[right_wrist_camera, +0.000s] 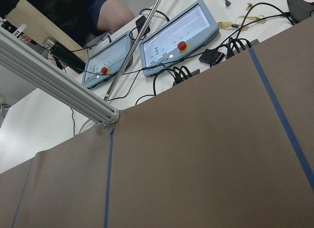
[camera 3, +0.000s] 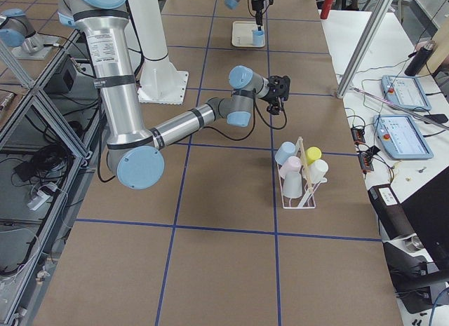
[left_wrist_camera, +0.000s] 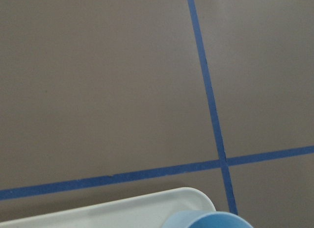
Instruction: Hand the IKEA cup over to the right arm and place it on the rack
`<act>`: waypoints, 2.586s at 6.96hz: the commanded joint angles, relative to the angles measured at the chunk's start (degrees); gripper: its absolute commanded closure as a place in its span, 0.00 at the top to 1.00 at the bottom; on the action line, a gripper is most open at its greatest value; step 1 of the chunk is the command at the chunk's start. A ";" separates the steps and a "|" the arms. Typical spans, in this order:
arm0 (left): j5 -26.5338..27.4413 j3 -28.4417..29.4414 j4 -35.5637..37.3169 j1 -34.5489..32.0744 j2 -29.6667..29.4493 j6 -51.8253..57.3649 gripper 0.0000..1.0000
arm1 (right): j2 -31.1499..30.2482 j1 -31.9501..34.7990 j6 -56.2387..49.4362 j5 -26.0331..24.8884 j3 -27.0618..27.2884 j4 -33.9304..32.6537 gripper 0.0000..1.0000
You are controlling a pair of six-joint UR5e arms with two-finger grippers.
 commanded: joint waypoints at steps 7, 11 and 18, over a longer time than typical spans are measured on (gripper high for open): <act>0.16 1.46 0.06 1.69 -0.23 -0.57 0.00 | -0.71 -0.31 -0.01 0.62 1.01 0.00 0.99; 0.07 -10.11 3.93 -2.62 -3.20 -9.97 0.00 | 0.59 -0.92 10.28 0.45 3.21 0.09 0.99; 23.59 -1.74 -32.09 18.55 -27.56 -69.06 0.00 | 10.34 -10.22 49.86 -5.25 7.78 0.18 0.99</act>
